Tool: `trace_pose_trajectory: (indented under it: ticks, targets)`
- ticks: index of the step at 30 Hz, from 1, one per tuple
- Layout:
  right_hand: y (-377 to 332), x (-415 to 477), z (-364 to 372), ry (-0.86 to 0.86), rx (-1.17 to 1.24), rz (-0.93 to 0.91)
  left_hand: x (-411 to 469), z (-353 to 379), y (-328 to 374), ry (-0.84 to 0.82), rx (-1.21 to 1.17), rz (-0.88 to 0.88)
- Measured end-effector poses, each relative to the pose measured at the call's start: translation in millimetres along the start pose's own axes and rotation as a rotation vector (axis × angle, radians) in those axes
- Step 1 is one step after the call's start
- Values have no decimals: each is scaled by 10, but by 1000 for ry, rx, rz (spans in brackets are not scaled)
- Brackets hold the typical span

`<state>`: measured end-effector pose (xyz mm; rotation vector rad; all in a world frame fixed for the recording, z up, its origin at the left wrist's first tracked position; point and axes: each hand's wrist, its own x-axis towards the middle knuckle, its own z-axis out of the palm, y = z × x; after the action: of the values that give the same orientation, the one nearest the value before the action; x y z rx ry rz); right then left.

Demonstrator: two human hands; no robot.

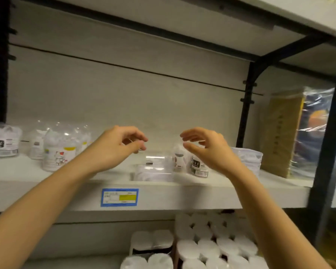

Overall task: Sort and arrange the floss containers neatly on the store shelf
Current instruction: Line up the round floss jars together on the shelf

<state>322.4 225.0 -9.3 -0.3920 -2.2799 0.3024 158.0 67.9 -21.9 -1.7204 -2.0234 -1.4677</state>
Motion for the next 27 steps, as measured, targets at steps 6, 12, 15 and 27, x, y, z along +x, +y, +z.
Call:
trace_pose_trajectory:
  ticks: [6, 12, 15, 27]
  targets:
    - [535, -1, -107, 27, -44, 106, 196, 388, 176, -60, -17, -45]
    - [750, 28, -101, -3, -121, 247, 312, 612, 274, -78, -35, -72]
    - [774, 17, -9, -17, -188, 263, 334, 681, 306, -96, -27, -70]
    - [524, -72, -667, -266, 616, 162, 284, 662, 619, -237, -341, -86]
